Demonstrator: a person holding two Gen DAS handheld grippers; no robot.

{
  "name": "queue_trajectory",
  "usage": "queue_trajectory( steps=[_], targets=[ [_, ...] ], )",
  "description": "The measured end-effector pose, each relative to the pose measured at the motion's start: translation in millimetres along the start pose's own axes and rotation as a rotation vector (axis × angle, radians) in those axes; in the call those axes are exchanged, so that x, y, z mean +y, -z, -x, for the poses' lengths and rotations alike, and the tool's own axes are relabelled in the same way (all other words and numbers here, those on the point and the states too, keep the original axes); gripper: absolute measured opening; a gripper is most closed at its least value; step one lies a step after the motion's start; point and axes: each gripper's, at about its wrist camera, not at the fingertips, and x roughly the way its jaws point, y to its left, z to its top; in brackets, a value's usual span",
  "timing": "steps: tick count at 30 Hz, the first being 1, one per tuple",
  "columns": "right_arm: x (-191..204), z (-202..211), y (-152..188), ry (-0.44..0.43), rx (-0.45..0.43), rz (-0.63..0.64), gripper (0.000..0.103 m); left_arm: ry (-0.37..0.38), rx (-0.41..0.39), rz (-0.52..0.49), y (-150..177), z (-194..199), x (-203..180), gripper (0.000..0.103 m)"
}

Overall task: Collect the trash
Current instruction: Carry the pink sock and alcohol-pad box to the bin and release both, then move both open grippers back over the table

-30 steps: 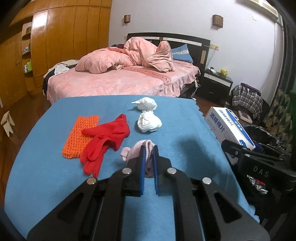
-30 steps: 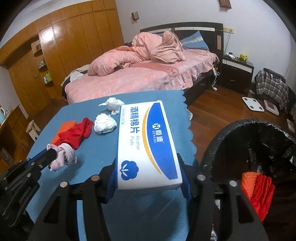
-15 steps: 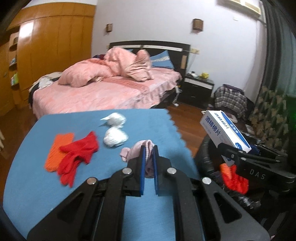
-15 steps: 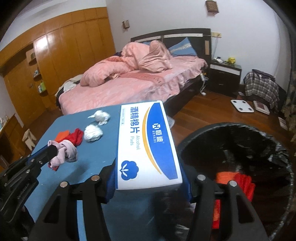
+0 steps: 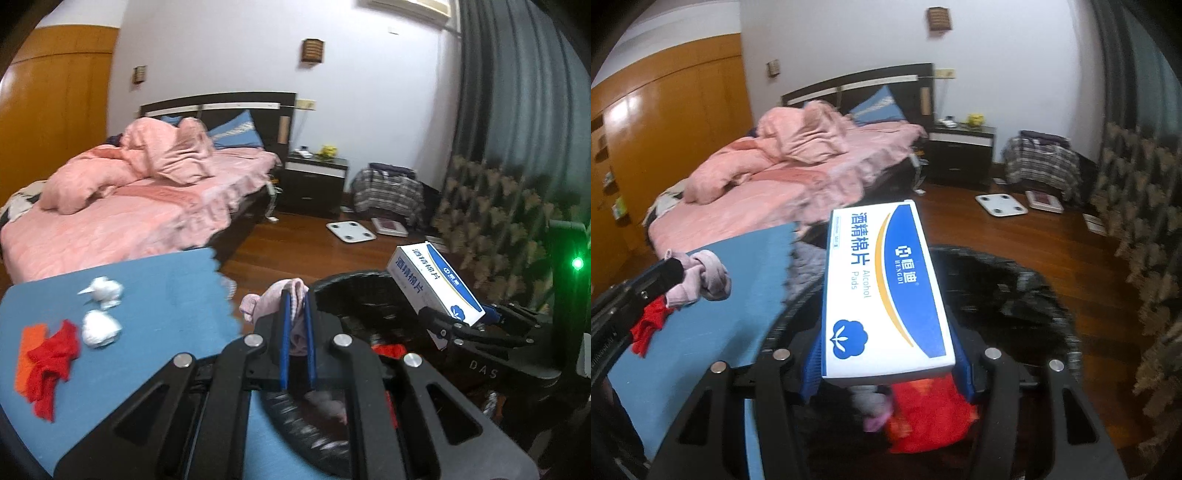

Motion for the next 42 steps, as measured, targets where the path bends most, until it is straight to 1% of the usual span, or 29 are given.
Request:
queue_trajectory(
  steps=[4, 6, 7, 8, 9, 10, 11, 12, 14, 16, 18, 21, 23, 24, 32, 37, 42],
  targets=[
    [-26.2, 1.5, 1.5, 0.049, 0.000, -0.027, 0.056, 0.074, 0.025, -0.016, -2.9, -18.3, -23.7, 0.008],
    [-35.5, 0.0, 1.7, 0.071, 0.004, -0.031, 0.057, 0.089, 0.034, -0.013, -1.2, -22.7, -27.8, 0.012],
    [-39.9, -1.1, 2.1, 0.087, 0.006, -0.034, 0.058, 0.102, 0.043, -0.004, -0.4, -25.6, -28.0, 0.017],
    [-44.0, -2.4, 3.1, 0.099, 0.011, -0.039, 0.067, 0.103, 0.051, 0.003, 1.0, -27.6, -26.9, 0.028],
    [-46.8, -3.3, 4.0, 0.110, 0.011, -0.043, 0.072, 0.092, 0.052, 0.011, 3.1, -28.0, -24.2, 0.043],
    [-48.5, -3.5, 4.2, 0.119, 0.009, -0.045, 0.079, 0.081, 0.052, 0.019, 5.2, -28.2, -20.3, 0.046],
    [-49.8, -5.2, 4.2, 0.128, 0.008, -0.046, 0.082, 0.071, 0.057, 0.025, 7.5, -27.8, -16.1, 0.046],
    [-50.2, -5.9, 4.8, 0.127, 0.010, -0.047, 0.084, 0.053, 0.065, 0.033, 10.1, -27.5, -10.0, 0.049],
    [-47.8, -8.4, 3.0, 0.122, 0.009, -0.051, 0.092, 0.016, 0.068, 0.046, 13.1, -22.8, 1.7, 0.055],
    [-43.5, -6.3, 4.5, 0.102, -0.005, -0.051, 0.097, -0.037, 0.067, 0.058, 18.6, -16.3, 17.0, 0.066],
    [-36.8, -5.9, 4.8, 0.076, -0.010, -0.044, 0.097, -0.081, 0.063, 0.066, 20.8, -9.4, 29.5, 0.072],
    [-12.6, -7.1, 4.6, 0.019, -0.012, -0.022, 0.097, -0.153, 0.065, 0.085, 28.5, 4.1, 57.0, 0.075],
    [5.2, -6.3, 4.6, -0.010, -0.014, -0.004, 0.097, -0.190, 0.064, 0.101, 31.6, 15.1, 74.2, 0.075],
    [18.6, -7.6, 3.9, -0.039, -0.015, 0.013, 0.097, -0.215, 0.062, 0.111, 34.7, 21.9, 85.3, 0.075],
    [113.1, -21.6, 2.3, -0.181, 0.001, 0.111, 0.097, -0.398, 0.065, 0.172, 54.0, 65.5, 162.1, 0.076],
    [165.4, -37.8, 2.8, -0.232, 0.011, 0.160, 0.097, -0.502, 0.072, 0.222, 65.0, 82.3, 210.1, 0.076],
    [208.3, -57.3, 4.6, -0.260, 0.028, 0.206, 0.097, -0.551, 0.088, 0.254, 71.3, 82.9, 245.4, 0.076]
  ],
)
